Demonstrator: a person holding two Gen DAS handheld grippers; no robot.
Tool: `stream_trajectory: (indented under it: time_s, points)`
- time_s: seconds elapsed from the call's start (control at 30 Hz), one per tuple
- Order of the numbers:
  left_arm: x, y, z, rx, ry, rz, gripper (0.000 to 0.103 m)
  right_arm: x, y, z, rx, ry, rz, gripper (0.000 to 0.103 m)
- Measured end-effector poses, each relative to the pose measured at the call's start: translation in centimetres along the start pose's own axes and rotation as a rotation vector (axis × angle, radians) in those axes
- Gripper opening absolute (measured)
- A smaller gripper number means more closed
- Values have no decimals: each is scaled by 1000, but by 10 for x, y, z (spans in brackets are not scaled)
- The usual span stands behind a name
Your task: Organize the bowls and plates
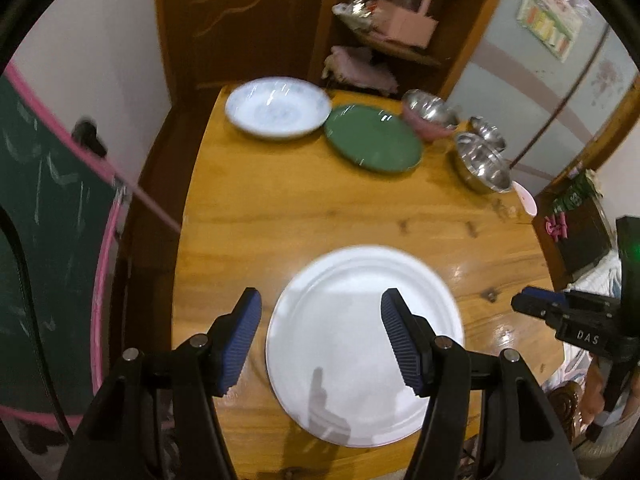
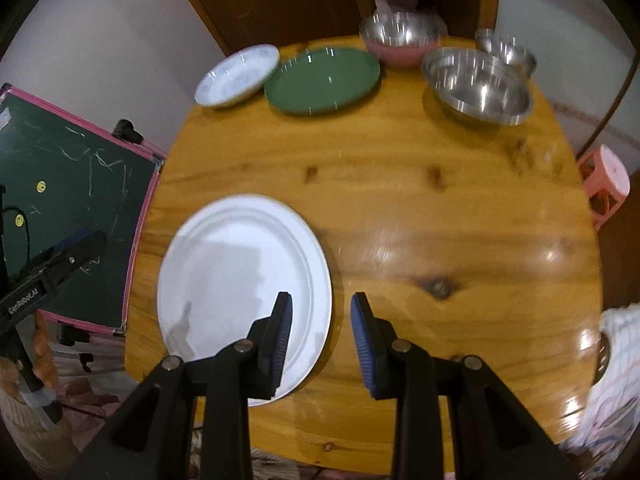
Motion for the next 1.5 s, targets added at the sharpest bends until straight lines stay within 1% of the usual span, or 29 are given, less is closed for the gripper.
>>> stream_trajectory:
  time_s: [0.03, 0.07, 0.23, 0.27, 0.4, 0.47, 0.5, 0.53, 0.57, 0.6, 0.7, 0.77, 0.83, 0.93, 1.0, 1.13, 1.2, 1.27, 1.3, 1.33, 1.4, 1.5]
  points:
    - [-7, 3, -10, 18, 7, -20, 61, -6, -2, -5, -8, 17, 3, 30]
    - [-12, 5, -17, 30, 15, -24, 61, -14, -3, -11, -17, 34, 5, 30]
    - [-35, 13, -59, 41, 50, -1, 61, -55, -12, -47, -39, 115, -11, 30]
    - [-40, 14, -68, 44, 66, 5, 61, -63, -14, -54, -41, 132, -10, 30]
    - [-57, 17, -104, 55, 115, -21, 62, -97, -15, -90, -34, 200, -29, 30]
    - [-64, 17, -124, 54, 141, -36, 68, -113, -17, -109, -36, 244, -29, 30]
    - [-66, 16, -135, 49, 157, -36, 75, -119, -17, -118, -40, 265, -24, 30]
    - [-66, 16, -143, 47, 161, -35, 80, -127, -18, -135, -43, 291, -21, 30]
    - [-65, 17, -153, 44, 168, -33, 80, -127, -18, -135, -43, 291, -21, 30]
    - [-62, 18, -162, 45, 173, -31, 81, -129, -18, -144, -42, 301, -24, 30]
    - [-46, 17, -183, 39, 171, -48, 87, -127, -17, -169, -39, 319, -32, 31]
    - [-27, 13, -198, 21, 172, -58, 87, -117, -15, -187, -30, 313, -39, 31]
    - [-3, 7, -210, -15, 167, -41, 87, -103, -11, -202, -18, 294, -49, 31]
    - [41, -5, -221, -72, 140, -24, 87, -69, -7, -221, 4, 236, -59, 31]
    - [72, -14, -222, -100, 115, -34, 87, -41, -4, -231, 20, 189, -66, 31]
    - [131, -29, -215, -141, 54, -61, 87, 6, -1, -244, 39, 120, -71, 31]
    - [155, -35, -208, -164, 19, -57, 87, 31, -1, -249, 51, 79, -83, 31]
    - [177, -39, -201, -191, -11, -45, 81, 52, 0, -250, 63, 46, -86, 31]
    - [187, -40, -198, -201, -27, -31, 76, 65, 2, -251, 72, 28, -80, 31]
    - [194, -41, -196, -209, -37, -20, 75, 75, 3, -253, 78, 15, -74, 31]
    - [208, -41, -189, -233, -59, 9, 75, 96, 6, -254, 88, -26, -72, 31]
    - [219, -38, -185, -246, -77, 31, 75, 118, 8, -257, 100, -58, -70, 31]
Point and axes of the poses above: each gripper's, at about its wrist camera, not at the fingertips, and x roughly the way its jaws point, y to its right, z to its underside, the point moved 7 cm from there along x, roughly the way its jaws point, and after that the axes turned 13 degrees about x, right-handed, at the moved point
